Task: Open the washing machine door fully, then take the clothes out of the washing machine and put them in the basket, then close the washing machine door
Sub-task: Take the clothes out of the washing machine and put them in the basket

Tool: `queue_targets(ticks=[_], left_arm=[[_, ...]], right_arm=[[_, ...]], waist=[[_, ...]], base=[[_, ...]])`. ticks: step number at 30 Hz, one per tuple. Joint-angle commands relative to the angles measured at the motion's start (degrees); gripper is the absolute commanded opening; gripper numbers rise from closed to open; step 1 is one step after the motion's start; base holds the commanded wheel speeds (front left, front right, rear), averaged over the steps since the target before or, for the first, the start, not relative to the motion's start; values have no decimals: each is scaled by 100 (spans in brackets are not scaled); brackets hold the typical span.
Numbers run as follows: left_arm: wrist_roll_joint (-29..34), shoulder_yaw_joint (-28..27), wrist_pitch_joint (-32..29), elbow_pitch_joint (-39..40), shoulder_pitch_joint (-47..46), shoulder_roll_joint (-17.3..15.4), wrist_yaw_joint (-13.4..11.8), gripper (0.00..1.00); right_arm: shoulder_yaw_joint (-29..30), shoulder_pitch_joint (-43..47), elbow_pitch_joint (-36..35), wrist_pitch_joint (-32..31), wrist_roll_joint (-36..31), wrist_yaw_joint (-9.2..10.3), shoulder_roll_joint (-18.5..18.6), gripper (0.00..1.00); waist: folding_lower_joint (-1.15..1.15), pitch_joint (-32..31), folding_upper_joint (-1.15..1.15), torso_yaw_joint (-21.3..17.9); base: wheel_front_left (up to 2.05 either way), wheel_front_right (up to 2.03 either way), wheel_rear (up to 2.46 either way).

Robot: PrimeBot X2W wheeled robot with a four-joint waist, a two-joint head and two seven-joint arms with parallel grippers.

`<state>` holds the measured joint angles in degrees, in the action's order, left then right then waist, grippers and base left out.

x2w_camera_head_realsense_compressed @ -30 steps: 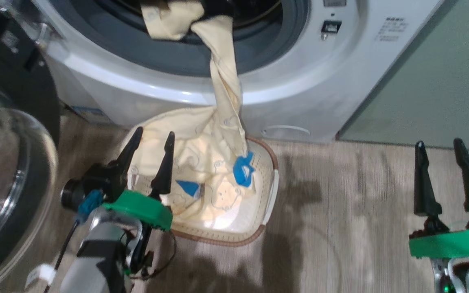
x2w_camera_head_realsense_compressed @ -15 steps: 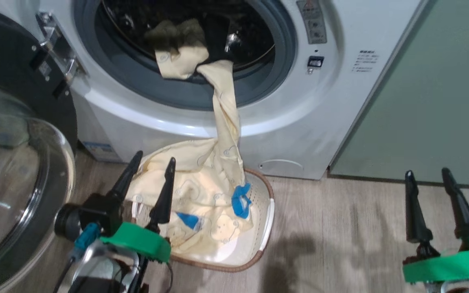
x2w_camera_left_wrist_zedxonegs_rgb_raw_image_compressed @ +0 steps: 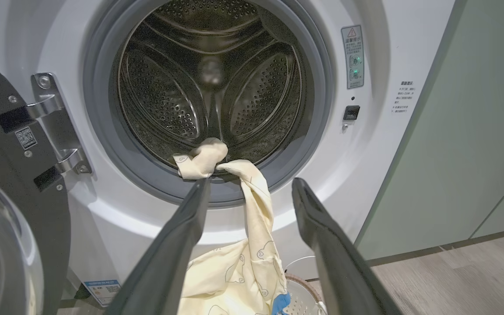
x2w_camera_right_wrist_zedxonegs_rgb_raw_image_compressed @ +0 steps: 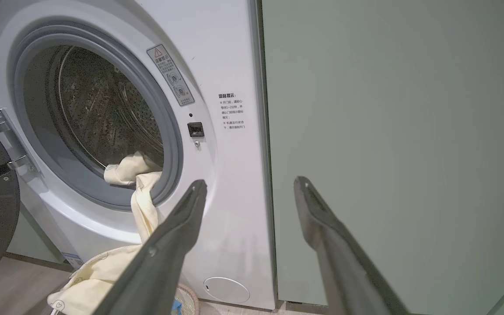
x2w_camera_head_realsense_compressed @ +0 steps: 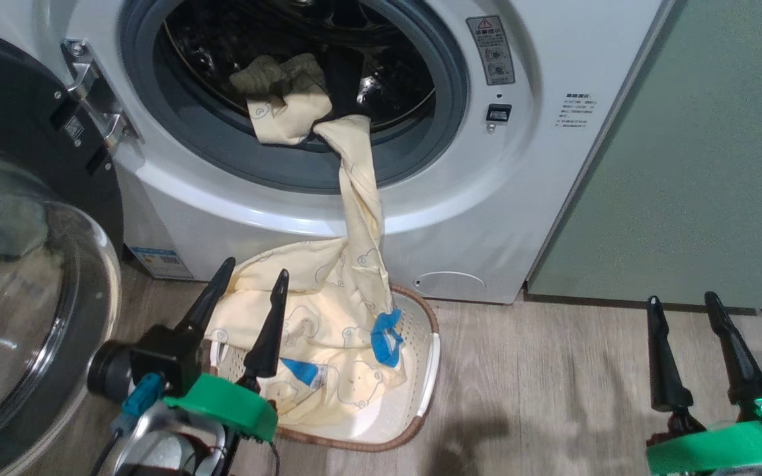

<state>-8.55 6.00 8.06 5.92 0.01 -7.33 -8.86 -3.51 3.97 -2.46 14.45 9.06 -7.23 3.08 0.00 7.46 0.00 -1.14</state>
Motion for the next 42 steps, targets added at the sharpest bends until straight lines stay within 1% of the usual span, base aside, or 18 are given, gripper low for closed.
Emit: queue_targets(ticks=[1,8,17,25,33,42], left_arm=[[11,-163,1,229,-115,-92,-44,100],[-60,-78,-46,62,-209,-76,16,100],[-192,67,-96,-715,-702,-45,184,100],[-316,173,9,-1804,-1492,6,387,100],[-405,326,164,-2972,-2423,78,647,100],[-515,379,273,-4555,-3567,85,906,100]], right_arm=[[-120,-77,-162,55,10,-25,19,100],[-139,-137,-186,55,16,-25,13,100],[-186,-352,-237,55,40,-25,4,100],[-205,-605,-297,55,81,-25,-7,100],[-222,-871,-356,55,116,-25,-15,100],[-288,-1194,-422,55,254,-25,-19,100]], waist=[[0,15,0,2],[0,150,0,-3],[0,601,0,-111],[0,1182,0,-239],[0,1809,0,-371],[0,2496,0,-641]], base=[[0,0,0],[0,0,0],[0,0,0],[0,0,0],[0,0,0],[0,0,0]])
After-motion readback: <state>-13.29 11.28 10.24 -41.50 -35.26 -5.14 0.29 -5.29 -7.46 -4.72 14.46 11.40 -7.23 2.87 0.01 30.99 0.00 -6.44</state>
